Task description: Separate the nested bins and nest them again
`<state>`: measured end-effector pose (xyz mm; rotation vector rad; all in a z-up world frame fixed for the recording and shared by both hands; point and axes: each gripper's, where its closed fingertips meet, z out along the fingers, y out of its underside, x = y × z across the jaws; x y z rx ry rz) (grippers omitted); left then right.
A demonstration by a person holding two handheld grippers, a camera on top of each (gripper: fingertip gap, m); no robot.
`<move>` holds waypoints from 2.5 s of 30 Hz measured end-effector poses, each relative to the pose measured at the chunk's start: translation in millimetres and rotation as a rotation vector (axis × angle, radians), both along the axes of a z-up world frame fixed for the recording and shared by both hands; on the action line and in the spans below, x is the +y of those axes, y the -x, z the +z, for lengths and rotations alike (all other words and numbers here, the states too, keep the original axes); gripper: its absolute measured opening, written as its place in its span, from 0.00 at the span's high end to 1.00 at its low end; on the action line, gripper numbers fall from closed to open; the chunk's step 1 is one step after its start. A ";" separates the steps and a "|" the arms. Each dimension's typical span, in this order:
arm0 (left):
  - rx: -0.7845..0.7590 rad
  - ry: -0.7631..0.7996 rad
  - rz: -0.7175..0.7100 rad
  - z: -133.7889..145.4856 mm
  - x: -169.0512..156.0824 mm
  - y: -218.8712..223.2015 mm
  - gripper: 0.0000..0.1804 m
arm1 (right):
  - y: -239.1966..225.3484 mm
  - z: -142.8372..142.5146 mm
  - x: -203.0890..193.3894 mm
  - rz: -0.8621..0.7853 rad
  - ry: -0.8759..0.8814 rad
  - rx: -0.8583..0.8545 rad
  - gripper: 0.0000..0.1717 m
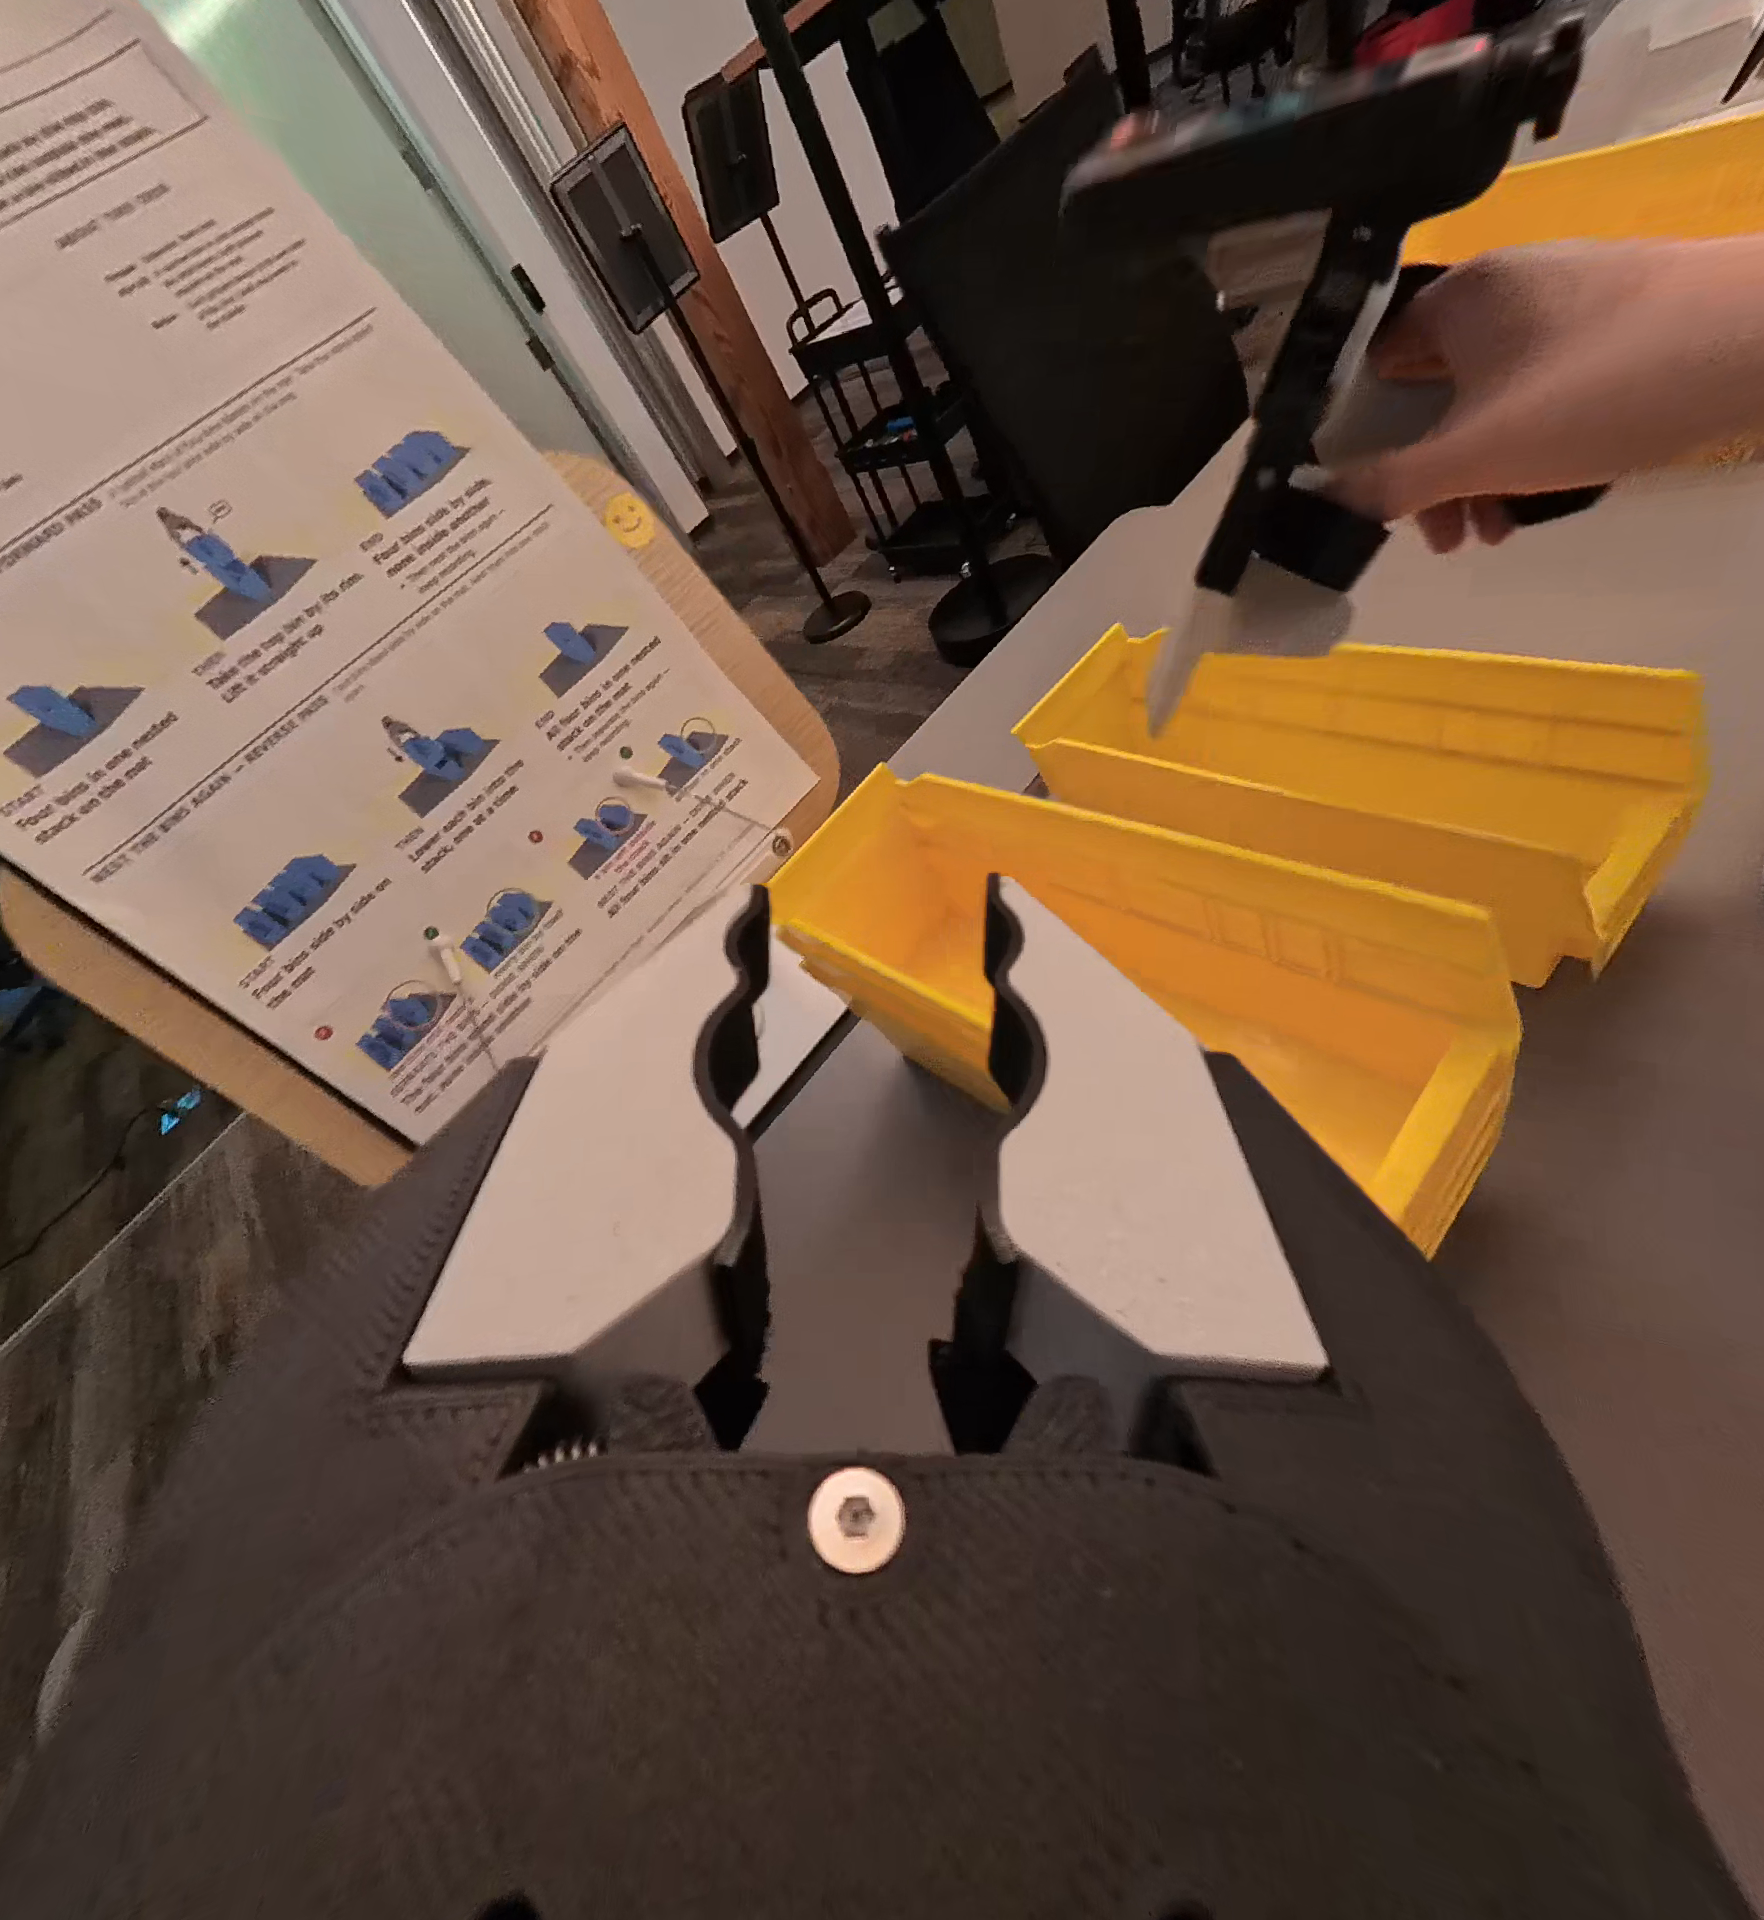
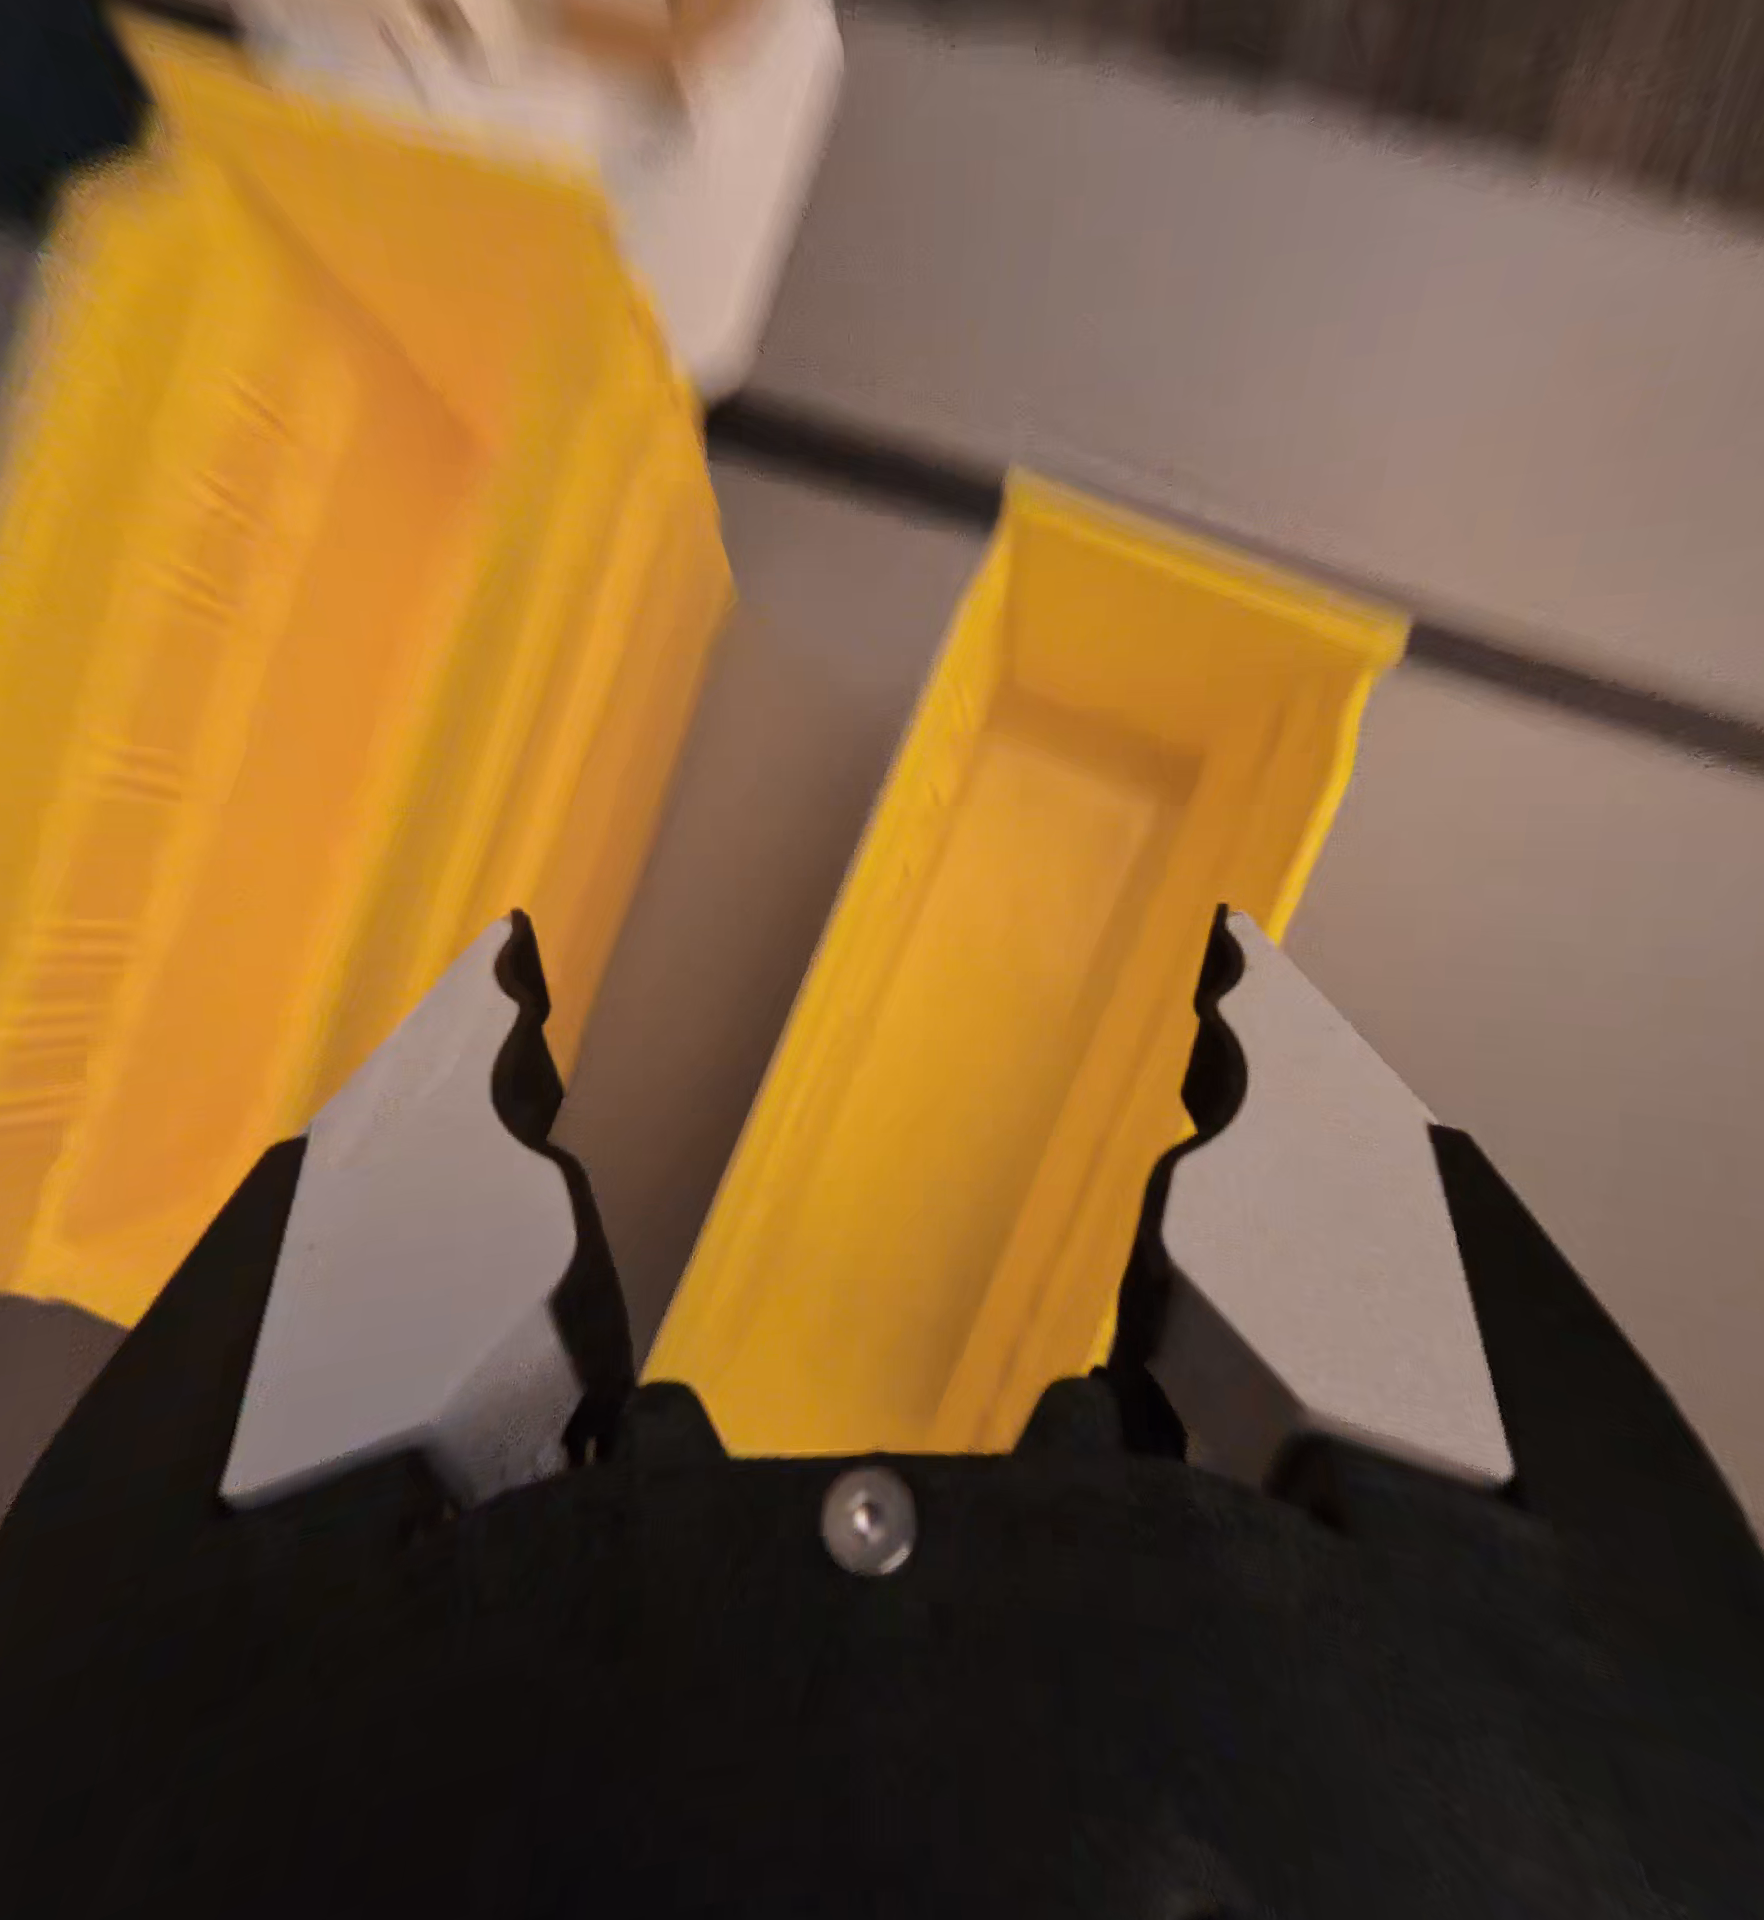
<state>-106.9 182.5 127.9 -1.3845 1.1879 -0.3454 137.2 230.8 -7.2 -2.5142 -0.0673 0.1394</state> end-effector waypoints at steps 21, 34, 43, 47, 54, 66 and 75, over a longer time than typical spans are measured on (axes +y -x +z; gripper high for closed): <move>-0.148 0.607 0.182 -81.8 36.2 -94.8 0.30 | -51.5 157.0 -20.9 0.073 -1.202 0.014 0.46; 0.464 0.814 0.649 -135.5 82.9 -112.0 0.30 | -95.4 162.0 -46.1 0.007 -1.148 0.293 0.53; 0.576 0.992 0.834 -166.3 82.9 -104.2 0.29 | -89.3 152.6 -40.8 0.045 -1.082 0.386 0.53; 0.639 0.964 0.880 -169.6 83.2 -100.8 0.32 | -82.6 146.8 -35.4 0.059 -1.049 0.346 0.53; 0.672 0.964 0.887 -171.3 82.7 -99.7 0.31 | -77.8 145.0 -33.3 0.080 -1.033 0.404 0.53; 0.753 1.063 0.885 -179.5 72.3 -94.9 0.24 | -66.2 140.4 -29.1 0.116 -1.000 0.415 0.54; 0.771 1.101 0.871 -177.4 70.9 -92.7 0.30 | -61.4 137.9 -26.5 0.129 -0.985 0.436 0.54</move>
